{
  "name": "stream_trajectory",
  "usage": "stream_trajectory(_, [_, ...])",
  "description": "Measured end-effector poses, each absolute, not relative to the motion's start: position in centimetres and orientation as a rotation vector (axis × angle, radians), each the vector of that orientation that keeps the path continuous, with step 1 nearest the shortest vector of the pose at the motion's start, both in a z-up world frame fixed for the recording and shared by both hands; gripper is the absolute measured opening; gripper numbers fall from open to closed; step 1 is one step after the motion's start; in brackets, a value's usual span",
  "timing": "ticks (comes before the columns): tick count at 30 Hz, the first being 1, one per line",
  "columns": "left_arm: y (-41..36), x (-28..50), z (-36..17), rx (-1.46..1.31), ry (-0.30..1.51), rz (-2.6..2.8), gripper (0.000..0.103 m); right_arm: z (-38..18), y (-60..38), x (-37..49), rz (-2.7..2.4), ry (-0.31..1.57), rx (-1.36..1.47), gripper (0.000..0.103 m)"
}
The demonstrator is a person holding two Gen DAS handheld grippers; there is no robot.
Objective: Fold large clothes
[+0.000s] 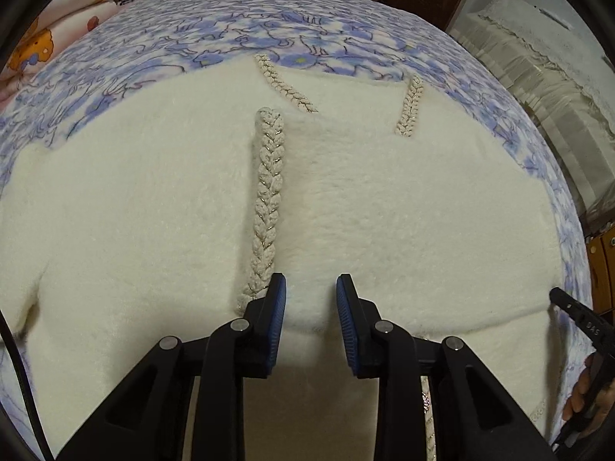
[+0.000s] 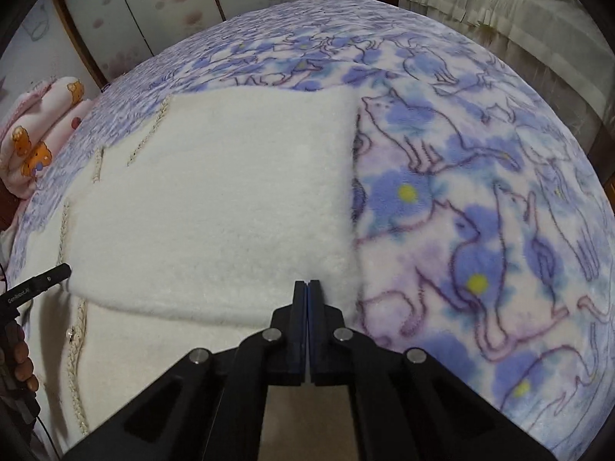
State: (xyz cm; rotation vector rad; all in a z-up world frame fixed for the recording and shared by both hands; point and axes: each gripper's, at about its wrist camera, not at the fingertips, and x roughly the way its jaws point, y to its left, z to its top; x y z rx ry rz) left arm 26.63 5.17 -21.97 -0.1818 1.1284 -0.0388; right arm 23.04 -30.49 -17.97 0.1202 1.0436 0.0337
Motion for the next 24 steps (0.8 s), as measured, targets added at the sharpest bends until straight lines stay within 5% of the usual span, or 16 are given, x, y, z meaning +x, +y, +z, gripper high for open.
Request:
stream_trajectory(12, [4.8,27.0,-21.4,-0.168,1.158,-0.036,0.027,-17.5,-27.7,23.2,0.001,1.042,0.018,0.003])
stream_trajectory(24, [3.0,31.3,-18.4,-0.126,1.077,-0.037,0.047,-14.5,-19.3,28.3,0.235,1.0,0.007,0.007])
